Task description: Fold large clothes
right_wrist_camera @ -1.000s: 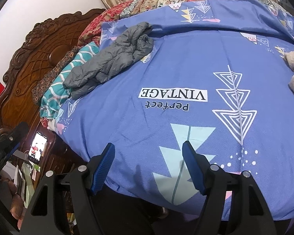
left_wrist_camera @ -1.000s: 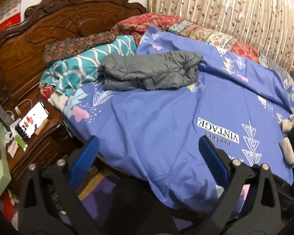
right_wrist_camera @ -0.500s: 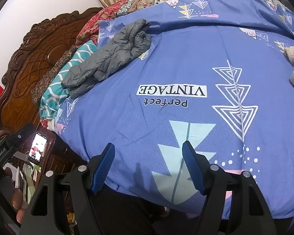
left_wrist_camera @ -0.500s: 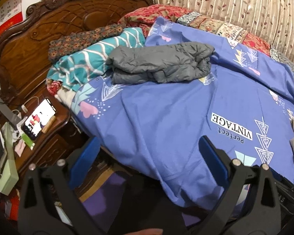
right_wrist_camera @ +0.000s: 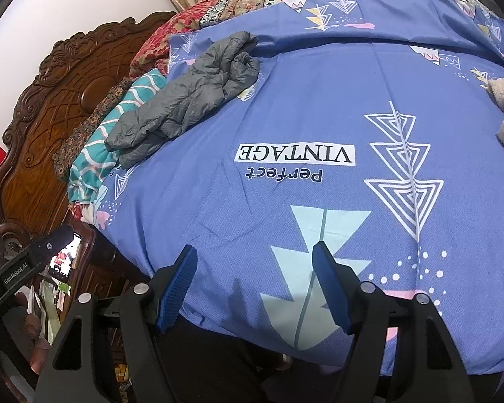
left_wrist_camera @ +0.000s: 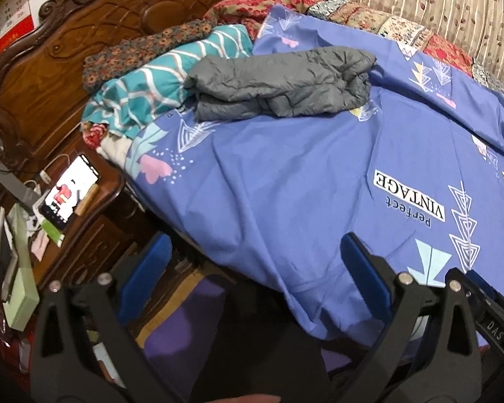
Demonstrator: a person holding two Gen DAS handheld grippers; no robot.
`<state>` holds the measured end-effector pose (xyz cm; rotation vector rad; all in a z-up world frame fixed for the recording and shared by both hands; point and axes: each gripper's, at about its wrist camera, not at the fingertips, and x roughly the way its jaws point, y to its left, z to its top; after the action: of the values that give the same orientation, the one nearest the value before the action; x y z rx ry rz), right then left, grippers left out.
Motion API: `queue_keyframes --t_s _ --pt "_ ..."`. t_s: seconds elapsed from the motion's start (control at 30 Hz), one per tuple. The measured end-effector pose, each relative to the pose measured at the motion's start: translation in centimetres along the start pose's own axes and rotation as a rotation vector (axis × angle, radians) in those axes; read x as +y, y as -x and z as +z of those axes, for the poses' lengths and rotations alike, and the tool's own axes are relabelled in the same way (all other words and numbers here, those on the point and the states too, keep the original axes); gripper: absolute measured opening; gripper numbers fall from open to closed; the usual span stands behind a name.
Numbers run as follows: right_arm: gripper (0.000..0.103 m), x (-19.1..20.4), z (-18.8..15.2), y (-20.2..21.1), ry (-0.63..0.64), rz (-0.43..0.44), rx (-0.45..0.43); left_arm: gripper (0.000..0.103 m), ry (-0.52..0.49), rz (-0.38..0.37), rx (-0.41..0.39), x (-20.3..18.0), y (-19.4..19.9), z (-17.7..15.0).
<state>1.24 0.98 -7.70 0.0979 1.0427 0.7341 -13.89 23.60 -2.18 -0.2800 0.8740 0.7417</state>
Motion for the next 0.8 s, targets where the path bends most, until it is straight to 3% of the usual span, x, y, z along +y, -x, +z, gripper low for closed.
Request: queue_keyframes --t_s 0.8 --pt "0.089 0.10 0.06 0.28 0.010 0.001 -0.003 0.097 -0.025 -0.001 0.009 -0.70 -0.25 -0.32"
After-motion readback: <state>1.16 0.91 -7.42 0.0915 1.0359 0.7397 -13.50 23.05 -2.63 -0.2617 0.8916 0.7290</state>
